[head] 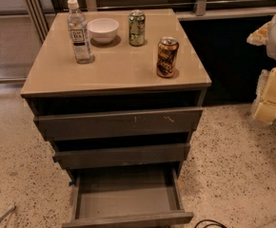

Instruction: Place orange can into bottom drawer

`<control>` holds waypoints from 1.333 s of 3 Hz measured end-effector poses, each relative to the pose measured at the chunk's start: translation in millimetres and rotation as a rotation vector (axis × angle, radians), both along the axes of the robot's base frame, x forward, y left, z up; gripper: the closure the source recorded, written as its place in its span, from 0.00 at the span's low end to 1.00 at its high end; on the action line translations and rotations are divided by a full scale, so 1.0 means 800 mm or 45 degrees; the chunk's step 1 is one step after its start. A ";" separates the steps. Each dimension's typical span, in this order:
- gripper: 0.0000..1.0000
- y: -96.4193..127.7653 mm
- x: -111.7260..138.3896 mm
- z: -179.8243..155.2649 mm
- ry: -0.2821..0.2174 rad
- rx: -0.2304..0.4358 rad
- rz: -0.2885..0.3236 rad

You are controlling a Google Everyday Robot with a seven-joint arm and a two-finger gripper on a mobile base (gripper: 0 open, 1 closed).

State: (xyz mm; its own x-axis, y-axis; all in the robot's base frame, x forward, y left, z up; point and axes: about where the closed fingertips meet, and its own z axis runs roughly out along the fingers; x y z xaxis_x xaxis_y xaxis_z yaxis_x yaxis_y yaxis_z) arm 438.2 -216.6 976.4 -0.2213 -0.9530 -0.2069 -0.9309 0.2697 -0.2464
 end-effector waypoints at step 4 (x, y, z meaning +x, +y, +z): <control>0.72 -0.023 0.169 -0.001 -0.262 0.251 -0.125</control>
Offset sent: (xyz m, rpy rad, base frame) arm 0.0398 -0.0082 -0.0133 0.0710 -0.0628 -0.0326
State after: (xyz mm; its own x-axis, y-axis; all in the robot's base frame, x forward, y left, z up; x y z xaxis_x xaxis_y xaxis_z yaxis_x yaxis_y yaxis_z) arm 573.8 -234.7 975.8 -0.2446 -0.8662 -0.4358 -0.8341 0.4171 -0.3609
